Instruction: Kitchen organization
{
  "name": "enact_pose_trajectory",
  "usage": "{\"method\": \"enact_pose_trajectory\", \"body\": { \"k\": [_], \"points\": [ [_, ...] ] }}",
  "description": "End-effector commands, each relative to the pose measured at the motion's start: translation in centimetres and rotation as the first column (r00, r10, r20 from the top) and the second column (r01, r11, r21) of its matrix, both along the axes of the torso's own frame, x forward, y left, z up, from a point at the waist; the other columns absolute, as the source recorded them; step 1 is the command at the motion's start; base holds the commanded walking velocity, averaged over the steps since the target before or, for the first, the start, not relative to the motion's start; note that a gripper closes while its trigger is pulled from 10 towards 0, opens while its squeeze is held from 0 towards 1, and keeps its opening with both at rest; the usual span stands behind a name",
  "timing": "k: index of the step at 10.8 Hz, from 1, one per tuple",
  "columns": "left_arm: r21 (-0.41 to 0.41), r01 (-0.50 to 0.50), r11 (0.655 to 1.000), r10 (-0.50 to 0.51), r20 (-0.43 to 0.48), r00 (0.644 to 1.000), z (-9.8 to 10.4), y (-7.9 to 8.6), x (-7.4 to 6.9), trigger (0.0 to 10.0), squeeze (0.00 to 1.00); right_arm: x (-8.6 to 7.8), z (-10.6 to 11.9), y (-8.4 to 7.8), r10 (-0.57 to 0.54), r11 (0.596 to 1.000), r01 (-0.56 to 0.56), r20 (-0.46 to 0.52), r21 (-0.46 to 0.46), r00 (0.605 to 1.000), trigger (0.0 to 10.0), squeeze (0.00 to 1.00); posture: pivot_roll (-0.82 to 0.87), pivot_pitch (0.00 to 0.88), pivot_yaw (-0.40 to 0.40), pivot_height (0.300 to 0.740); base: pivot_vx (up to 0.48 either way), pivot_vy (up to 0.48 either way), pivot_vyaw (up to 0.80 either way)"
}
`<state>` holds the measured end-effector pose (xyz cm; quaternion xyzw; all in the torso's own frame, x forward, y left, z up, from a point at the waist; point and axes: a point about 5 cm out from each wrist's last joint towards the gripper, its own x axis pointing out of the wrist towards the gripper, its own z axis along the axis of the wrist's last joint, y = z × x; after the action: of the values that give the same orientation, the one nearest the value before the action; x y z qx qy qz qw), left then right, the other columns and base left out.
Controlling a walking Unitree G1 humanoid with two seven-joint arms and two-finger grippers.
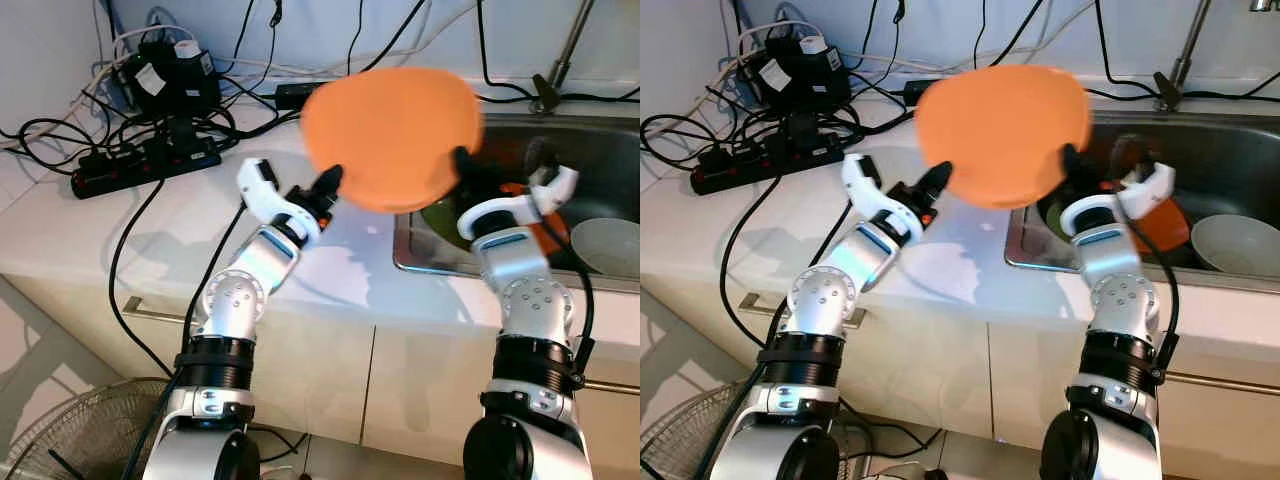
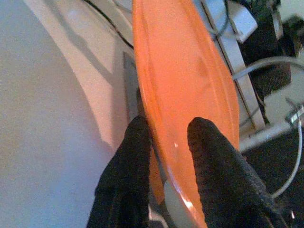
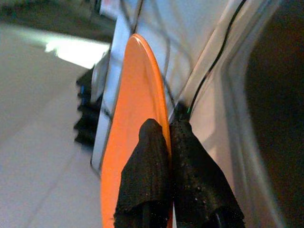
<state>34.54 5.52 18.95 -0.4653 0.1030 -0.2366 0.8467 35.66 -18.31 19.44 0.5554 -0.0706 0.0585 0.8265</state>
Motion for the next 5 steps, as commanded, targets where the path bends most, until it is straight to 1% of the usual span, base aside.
{"method": "enact_pose_trajectory", "body": {
  "k": [1, 2, 3, 4, 5],
  "points": [
    [0.001, 0.049, 0.999, -0.049, 0.000, 0.999, -0.4, -1.7, -0.8, 10.0, 1.00, 0.3, 1.8, -0.5, -0.044, 0.997, 0.041, 0.066, 0.059, 0.997, 0.0, 0.00, 0.05, 0.000, 0.126, 0.740, 0.000, 0.000, 0.00],
    [0.070, 0.059, 0.996, -0.060, 0.008, 0.998, -0.8, -1.9, -1.1, 10.0, 0.00, 0.3, 2.1, -1.6, -0.106, 0.992, 0.101, 0.073, 0.070, 0.992, 0.0, 0.00, 0.05, 0.000, 0.125, 0.740, 0.000, 0.000, 0.00],
    [0.133, 0.068, 0.989, -0.071, 0.017, 0.997, -1.1, -2.1, -1.3, 10.0, 0.00, 0.3, 2.3, -2.9, -0.168, 0.983, 0.162, 0.067, 0.082, 0.984, 0.0, 0.00, 0.05, 0.000, 0.124, 0.740, 0.000, 0.000, 0.00],
    [0.196, 0.079, 0.977, -0.086, 0.027, 0.996, -1.3, -2.2, -1.4, 10.0, 0.00, 0.3, 2.4, -3.9, -0.213, 0.975, 0.209, 0.061, 0.078, 0.975, 0.0, 0.00, 0.06, 0.000, 0.122, 0.740, 0.000, 0.000, 0.00],
    [0.322, 0.113, 0.940, -0.138, 0.055, 0.989, -1.5, -2.7, -1.8, 10.0, 0.00, 0.3, 2.5, -4.6, -0.256, 0.967, 0.255, 0.059, 0.021, 0.965, 10.0, 0.00, 0.06, 0.000, 0.122, 0.740, 0.000, 0.000, 0.00]
  ]
}}
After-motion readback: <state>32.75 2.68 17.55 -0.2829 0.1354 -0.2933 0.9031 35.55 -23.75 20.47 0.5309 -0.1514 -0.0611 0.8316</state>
